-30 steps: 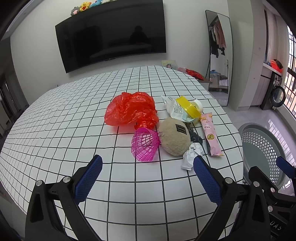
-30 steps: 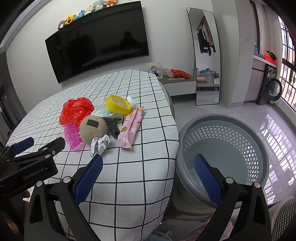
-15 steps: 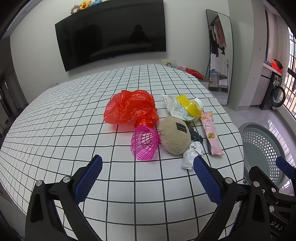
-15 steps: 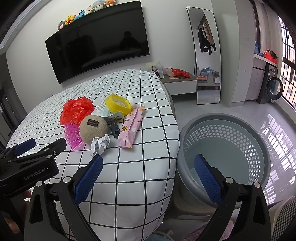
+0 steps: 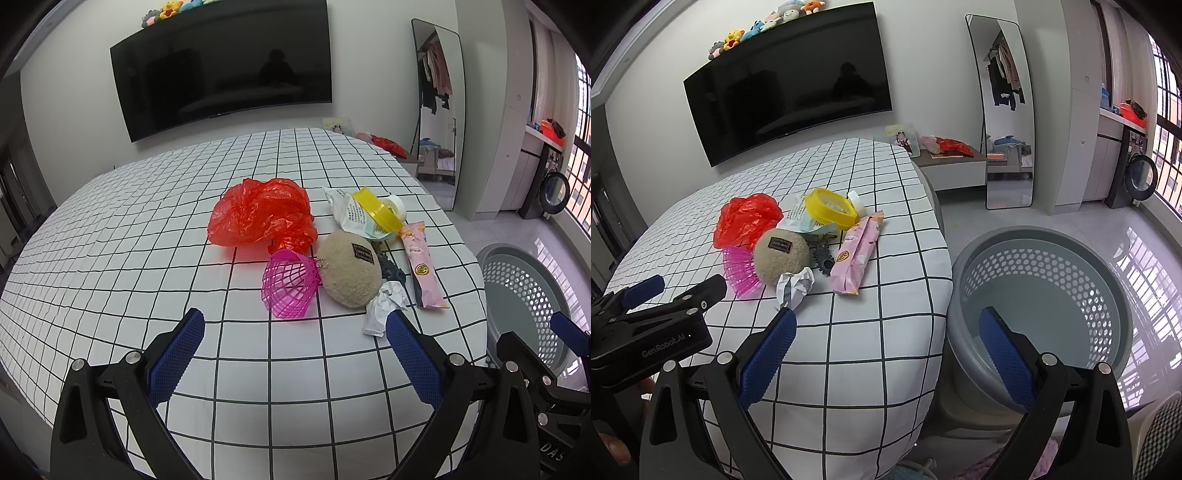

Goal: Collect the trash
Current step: 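Grasp the pink snack wrapper with the right gripper while the left gripper grasps the pink mesh cup, then carry the pink wrapper and pink mesh cup over the grey basket with both grippers, then open both grippers to drop the wrapper and mesh cup into the basket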

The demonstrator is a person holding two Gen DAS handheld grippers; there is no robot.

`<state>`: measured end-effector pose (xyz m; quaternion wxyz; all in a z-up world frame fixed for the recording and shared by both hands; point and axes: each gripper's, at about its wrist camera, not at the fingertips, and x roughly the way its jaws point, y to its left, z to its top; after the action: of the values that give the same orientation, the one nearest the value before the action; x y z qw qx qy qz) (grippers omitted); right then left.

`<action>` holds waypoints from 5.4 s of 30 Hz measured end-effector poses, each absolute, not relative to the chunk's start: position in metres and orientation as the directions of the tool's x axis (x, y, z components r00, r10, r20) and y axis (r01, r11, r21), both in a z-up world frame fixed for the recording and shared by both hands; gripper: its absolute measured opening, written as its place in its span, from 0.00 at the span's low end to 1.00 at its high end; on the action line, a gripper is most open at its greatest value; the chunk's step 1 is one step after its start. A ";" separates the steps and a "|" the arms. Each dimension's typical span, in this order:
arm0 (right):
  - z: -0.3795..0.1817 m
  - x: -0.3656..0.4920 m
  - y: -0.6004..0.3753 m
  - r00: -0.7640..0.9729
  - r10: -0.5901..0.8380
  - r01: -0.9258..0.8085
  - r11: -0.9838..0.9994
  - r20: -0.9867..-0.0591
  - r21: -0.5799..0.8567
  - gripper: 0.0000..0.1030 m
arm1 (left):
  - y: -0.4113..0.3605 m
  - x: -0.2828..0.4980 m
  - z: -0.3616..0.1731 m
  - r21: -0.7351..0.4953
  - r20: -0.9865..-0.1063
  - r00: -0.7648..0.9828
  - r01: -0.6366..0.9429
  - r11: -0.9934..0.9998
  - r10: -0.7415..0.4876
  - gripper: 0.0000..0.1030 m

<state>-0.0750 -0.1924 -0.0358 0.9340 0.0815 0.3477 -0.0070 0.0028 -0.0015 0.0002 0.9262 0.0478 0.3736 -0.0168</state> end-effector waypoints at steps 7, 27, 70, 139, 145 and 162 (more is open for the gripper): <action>-0.042 -0.069 -0.190 0.742 0.069 0.053 0.985 -0.667 0.162 0.92 | 0.006 0.005 -0.006 0.082 -0.702 0.712 0.057 0.995 0.017 0.94; -0.057 0.009 -0.180 0.655 0.067 0.064 0.988 -0.752 0.143 0.92 | 0.051 0.032 -0.027 0.069 -0.737 0.674 0.001 0.998 0.051 0.94; -0.065 0.026 -0.188 0.610 0.062 0.066 0.990 -0.790 0.128 0.23 | 0.041 0.059 -0.047 0.011 -0.790 0.612 0.083 0.997 -0.042 0.94; -0.070 -0.093 -0.372 0.674 -0.035 0.355 0.892 -0.737 0.282 0.23 | -0.192 0.015 0.005 0.023 -0.709 0.614 0.513 0.858 -0.348 0.39; -0.090 -0.104 -0.408 0.641 -0.033 0.403 0.865 -0.767 0.299 0.23 | -0.243 0.013 -0.019 0.033 -0.757 0.543 0.587 0.809 -0.363 0.40; -0.099 -0.095 -0.423 0.640 -0.031 0.396 0.869 -0.768 0.296 0.35 | -0.266 0.017 -0.041 0.071 -0.781 0.540 0.576 0.814 -0.314 0.72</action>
<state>-0.0953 -0.4226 -0.0987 0.8772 0.2250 0.4063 -0.1217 0.0172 -0.2660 -0.0406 0.8624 0.1622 0.4043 -0.2579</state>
